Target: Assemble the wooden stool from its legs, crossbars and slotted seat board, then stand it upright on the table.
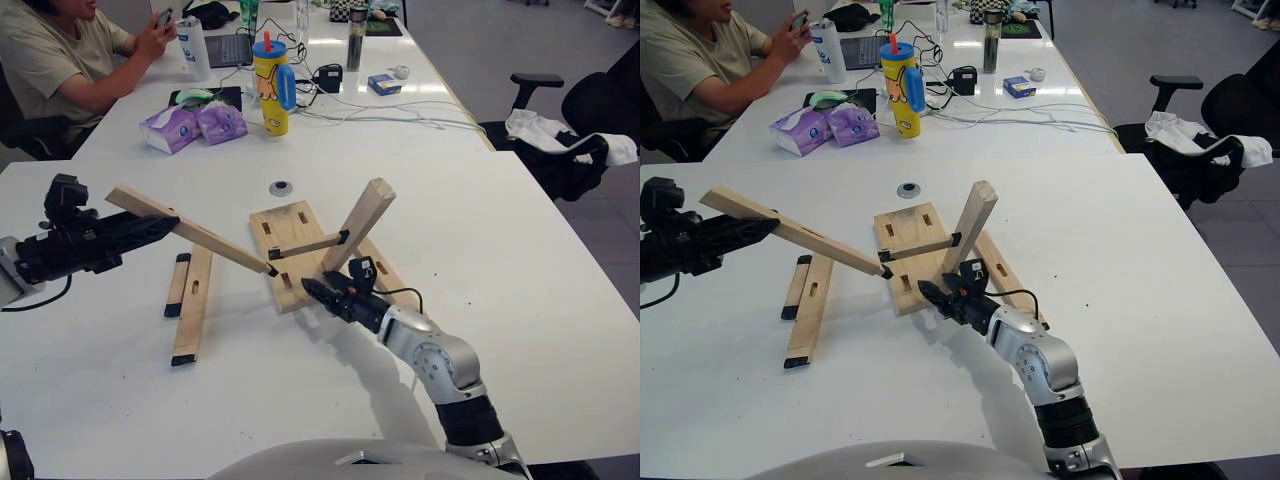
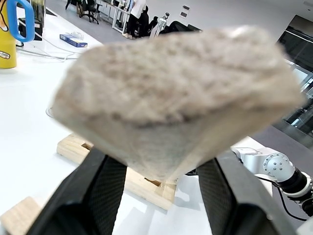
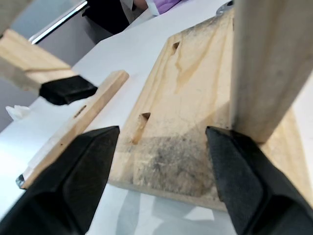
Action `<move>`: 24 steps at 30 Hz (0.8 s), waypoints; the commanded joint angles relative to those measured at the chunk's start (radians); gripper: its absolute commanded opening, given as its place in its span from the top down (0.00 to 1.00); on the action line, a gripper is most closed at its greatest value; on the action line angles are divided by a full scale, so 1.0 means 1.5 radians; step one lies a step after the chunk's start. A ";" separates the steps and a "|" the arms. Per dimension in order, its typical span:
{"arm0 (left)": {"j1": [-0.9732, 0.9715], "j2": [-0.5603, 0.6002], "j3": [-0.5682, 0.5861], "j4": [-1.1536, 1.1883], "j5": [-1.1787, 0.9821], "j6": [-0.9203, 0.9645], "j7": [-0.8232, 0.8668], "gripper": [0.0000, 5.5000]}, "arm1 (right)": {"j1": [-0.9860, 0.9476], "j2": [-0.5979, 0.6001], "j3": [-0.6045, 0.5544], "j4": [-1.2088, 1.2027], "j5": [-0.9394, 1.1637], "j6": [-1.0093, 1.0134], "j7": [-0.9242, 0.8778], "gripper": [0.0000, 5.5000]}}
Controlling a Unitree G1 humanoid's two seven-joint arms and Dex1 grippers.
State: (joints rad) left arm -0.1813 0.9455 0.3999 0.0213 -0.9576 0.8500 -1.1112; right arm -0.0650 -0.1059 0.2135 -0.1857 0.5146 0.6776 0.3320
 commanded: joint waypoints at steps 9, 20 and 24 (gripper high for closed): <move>-0.024 -0.057 -0.067 -0.050 0.061 -0.044 0.017 0.62 | -0.006 -0.013 0.046 0.032 -0.068 0.014 0.017 0.40; -0.039 -0.035 -0.092 -0.051 0.122 -0.069 0.006 0.62 | -0.009 -0.025 0.064 0.049 -0.091 0.050 0.029 0.40; -0.065 -0.015 -0.129 -0.074 0.156 -0.077 -0.009 0.62 | -0.010 -0.031 0.074 0.052 -0.101 0.053 0.032 0.40</move>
State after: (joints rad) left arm -0.2454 0.8863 0.2393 -0.0592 -0.7642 0.7474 -1.1188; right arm -0.1142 -0.1328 0.2969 -0.1563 0.3946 0.6886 0.3866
